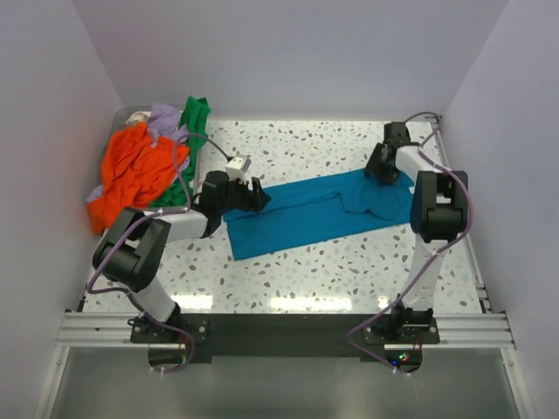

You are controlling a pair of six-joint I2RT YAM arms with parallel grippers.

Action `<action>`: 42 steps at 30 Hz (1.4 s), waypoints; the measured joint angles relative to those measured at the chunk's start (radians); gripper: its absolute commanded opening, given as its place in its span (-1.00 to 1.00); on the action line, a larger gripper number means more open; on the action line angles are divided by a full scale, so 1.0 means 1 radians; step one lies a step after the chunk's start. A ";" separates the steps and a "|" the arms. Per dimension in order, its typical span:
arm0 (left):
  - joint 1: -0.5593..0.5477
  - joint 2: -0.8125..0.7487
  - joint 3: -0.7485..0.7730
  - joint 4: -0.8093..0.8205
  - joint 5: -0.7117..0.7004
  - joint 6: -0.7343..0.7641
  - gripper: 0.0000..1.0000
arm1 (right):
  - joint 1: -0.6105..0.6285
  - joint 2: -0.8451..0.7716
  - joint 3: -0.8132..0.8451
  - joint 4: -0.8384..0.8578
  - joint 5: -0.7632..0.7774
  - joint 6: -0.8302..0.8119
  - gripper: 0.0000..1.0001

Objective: Fold and stack the t-shirts
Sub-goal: Fold the tshirt

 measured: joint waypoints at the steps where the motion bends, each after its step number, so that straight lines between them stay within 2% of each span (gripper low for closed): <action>1: 0.000 -0.002 0.000 0.000 -0.006 0.007 0.52 | 0.008 0.038 0.063 -0.020 0.009 -0.004 0.18; 7: 0.000 0.007 -0.023 0.000 -0.037 0.049 0.54 | 0.037 0.259 0.429 -0.148 0.032 -0.030 0.19; 16: 0.000 0.108 -0.044 0.072 -0.036 0.048 0.54 | 0.062 0.447 0.771 -0.290 0.018 -0.056 0.26; 21: 0.001 0.122 -0.095 0.183 -0.019 0.027 0.51 | 0.074 0.478 0.829 -0.307 -0.003 -0.061 0.30; 28: -0.008 0.101 -0.263 0.405 0.031 -0.045 0.49 | 0.121 0.548 0.948 -0.317 -0.035 -0.060 0.34; 35: -0.117 0.035 -0.399 0.500 0.027 -0.122 0.49 | 0.190 0.581 1.002 -0.306 -0.080 -0.056 0.38; 42: -0.251 -0.072 -0.528 0.525 0.019 -0.205 0.49 | 0.214 0.584 1.006 -0.289 -0.140 -0.058 0.38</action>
